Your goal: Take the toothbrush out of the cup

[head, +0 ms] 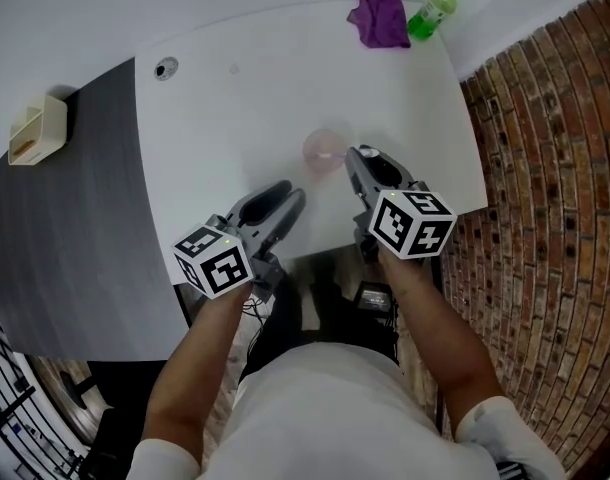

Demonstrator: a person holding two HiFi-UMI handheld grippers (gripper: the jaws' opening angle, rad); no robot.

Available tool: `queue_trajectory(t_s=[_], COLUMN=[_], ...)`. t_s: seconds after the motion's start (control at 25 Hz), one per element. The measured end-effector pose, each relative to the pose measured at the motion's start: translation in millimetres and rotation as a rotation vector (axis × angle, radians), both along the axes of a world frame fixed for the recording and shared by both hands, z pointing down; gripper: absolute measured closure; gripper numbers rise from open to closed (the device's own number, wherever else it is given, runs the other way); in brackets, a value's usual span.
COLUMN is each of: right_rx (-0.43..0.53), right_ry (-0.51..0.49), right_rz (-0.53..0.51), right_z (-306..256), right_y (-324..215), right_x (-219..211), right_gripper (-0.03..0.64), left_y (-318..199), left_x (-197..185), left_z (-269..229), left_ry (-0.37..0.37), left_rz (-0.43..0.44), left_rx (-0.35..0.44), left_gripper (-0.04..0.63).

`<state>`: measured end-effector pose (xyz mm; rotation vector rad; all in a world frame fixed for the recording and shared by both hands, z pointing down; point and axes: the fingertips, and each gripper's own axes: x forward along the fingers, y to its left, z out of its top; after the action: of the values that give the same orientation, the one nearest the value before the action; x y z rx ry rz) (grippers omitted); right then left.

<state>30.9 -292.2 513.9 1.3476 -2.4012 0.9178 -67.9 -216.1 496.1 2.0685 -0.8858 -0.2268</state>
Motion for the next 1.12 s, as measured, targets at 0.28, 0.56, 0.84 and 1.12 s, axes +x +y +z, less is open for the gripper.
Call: queue_trajectory(t_s=[0.28,0.56,0.84,1.12], right_rx=[-0.003,0.005,0.017,0.039], right_ry=[0.023,0.023,0.018,0.015], right_rz=[0.002,0.0,-0.011,-0.012], right_z=[3.1,1.8,-4.1,-14.2], right_y=[-1.4,-2.0,-2.7,-4.3], right_x=[1.6,0.0,-2.7,-1.1], right_gripper=[0.534,0.554,0.561,0.561], left_y=[-5.4,-5.5,-3.5,-1.8], left_x=[6.1,5.9,4.1,1.9], left_z=[3.1,3.1,1.2,-5.8], left_ry=[0.002,0.002,0.006,0.011], left_rz=[0.006,0.004,-0.001,-0.007], left_rx=[-0.009,-0.008,-0.006,0.008], left_gripper=[0.479,0.479,0.479,0.479])
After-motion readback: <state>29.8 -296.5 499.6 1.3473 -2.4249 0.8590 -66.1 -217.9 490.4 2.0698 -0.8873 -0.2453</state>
